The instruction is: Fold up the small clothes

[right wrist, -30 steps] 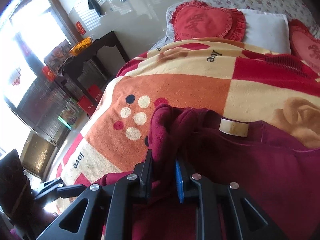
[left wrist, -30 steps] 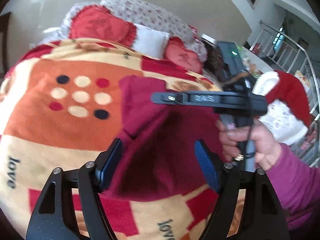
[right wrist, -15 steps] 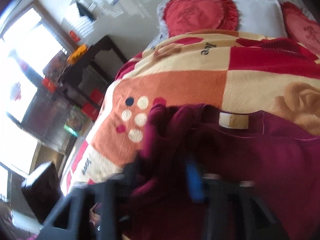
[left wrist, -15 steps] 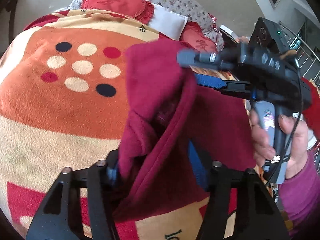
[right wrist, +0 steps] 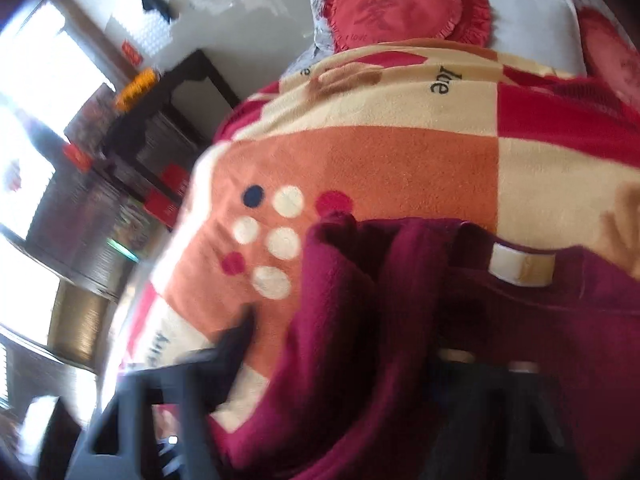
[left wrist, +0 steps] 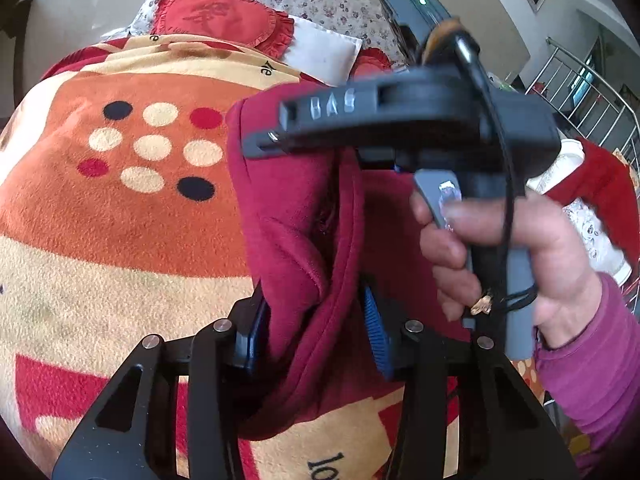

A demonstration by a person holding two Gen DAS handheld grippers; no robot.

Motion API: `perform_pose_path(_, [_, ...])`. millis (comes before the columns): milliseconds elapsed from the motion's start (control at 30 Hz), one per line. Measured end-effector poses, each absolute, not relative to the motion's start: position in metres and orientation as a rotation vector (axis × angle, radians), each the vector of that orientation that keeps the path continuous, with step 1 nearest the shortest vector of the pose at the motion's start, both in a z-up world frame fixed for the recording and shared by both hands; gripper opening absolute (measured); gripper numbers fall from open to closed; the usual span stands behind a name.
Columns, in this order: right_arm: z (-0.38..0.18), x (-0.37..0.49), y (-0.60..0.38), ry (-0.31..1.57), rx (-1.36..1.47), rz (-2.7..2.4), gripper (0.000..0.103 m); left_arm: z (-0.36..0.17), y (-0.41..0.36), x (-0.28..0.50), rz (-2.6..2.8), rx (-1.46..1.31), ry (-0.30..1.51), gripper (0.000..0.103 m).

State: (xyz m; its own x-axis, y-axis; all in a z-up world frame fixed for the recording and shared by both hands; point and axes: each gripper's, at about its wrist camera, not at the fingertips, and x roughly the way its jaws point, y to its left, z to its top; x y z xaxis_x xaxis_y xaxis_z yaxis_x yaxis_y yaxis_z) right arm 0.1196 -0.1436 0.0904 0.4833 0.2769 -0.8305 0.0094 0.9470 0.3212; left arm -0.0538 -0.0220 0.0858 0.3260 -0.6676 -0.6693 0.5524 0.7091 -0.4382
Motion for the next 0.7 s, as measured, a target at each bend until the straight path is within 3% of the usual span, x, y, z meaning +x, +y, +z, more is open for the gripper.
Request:
perform_pose_path(33, [0.092,0.113,-0.147,1.030,0.298,0.170,0.027,0.087,-0.022,-0.054,-0.801,-0.146,0.949,0.034])
perform_pose_path(167, [0.107,0.093,-0.162,0.957,0.299,0.186,0.020,0.101,-0.029,-0.059,-0.814,-0.141,0.938,0.033])
perform_pose_path(467, [0.155,0.047,-0.214,0.892,0.217,0.147,0.017,0.139,-0.089,-0.082,-0.931,-0.106,0.903,0.033])
perform_pose_path(700, [0.161,0.004,-0.285,0.875,0.234,0.053,0.017,0.146,-0.163,-0.098,-1.030,-0.031,0.904,0.033])
